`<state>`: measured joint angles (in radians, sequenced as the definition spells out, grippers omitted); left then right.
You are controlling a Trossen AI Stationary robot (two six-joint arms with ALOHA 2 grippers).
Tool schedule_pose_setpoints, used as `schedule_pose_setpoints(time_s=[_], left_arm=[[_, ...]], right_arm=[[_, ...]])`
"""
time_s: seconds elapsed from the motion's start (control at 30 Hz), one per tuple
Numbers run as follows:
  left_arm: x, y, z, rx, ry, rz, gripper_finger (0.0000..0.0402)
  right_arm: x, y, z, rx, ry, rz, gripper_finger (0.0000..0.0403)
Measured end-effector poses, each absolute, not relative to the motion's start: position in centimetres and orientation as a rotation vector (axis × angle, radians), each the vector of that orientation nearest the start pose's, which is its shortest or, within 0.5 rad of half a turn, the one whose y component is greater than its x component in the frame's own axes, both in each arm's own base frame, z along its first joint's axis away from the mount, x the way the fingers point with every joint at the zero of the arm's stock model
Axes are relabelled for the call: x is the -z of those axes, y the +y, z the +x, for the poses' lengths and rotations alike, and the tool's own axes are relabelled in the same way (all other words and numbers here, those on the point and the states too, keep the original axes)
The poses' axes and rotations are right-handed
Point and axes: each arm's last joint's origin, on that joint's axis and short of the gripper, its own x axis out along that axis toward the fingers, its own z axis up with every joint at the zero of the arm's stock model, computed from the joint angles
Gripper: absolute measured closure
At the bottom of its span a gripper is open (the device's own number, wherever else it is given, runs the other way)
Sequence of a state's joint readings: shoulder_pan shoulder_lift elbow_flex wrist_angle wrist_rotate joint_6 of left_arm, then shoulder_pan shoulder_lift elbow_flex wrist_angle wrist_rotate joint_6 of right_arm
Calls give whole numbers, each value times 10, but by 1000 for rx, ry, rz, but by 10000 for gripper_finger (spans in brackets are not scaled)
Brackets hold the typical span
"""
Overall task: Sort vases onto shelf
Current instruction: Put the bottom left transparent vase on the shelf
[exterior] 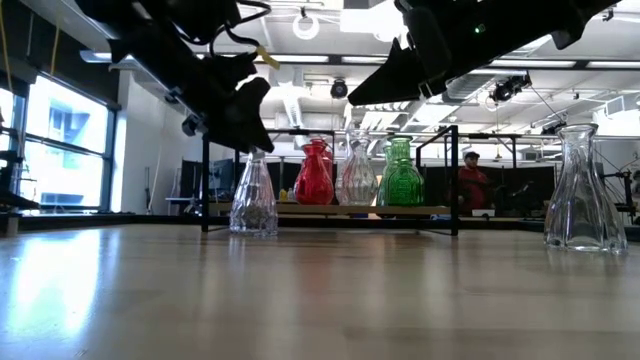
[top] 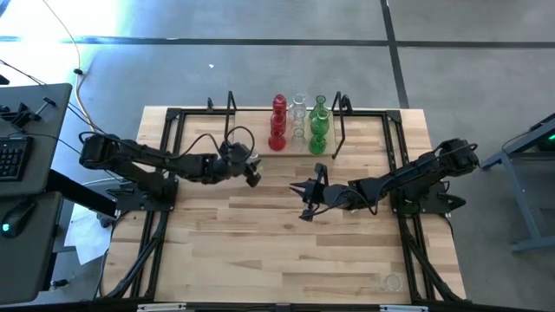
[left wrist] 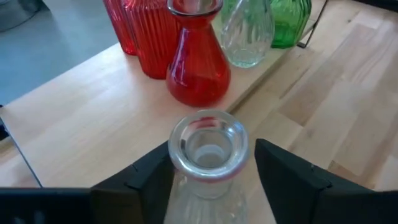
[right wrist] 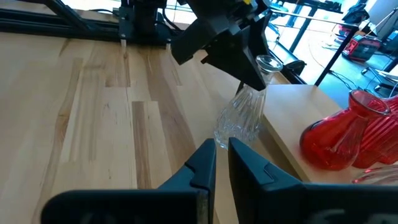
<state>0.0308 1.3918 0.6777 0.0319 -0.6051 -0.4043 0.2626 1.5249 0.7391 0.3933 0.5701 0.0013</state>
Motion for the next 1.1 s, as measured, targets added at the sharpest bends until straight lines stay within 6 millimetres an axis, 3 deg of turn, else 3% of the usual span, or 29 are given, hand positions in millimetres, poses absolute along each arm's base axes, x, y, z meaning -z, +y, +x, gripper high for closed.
schedule_pose_setpoints(time_s=[0.33, 0.67, 1.1], left_arm=[[-193, 25, 271, -640, 539, -113, 318], [-210, 25, 269, -592, 459, -95, 318], [-261, 26, 240, -576, 251, -135, 318]], right_arm=[[-201, 65, 302, 302, 361, -158, 379], [-200, 65, 302, 306, 372, -142, 379], [-200, 65, 302, 306, 371, -140, 379]])
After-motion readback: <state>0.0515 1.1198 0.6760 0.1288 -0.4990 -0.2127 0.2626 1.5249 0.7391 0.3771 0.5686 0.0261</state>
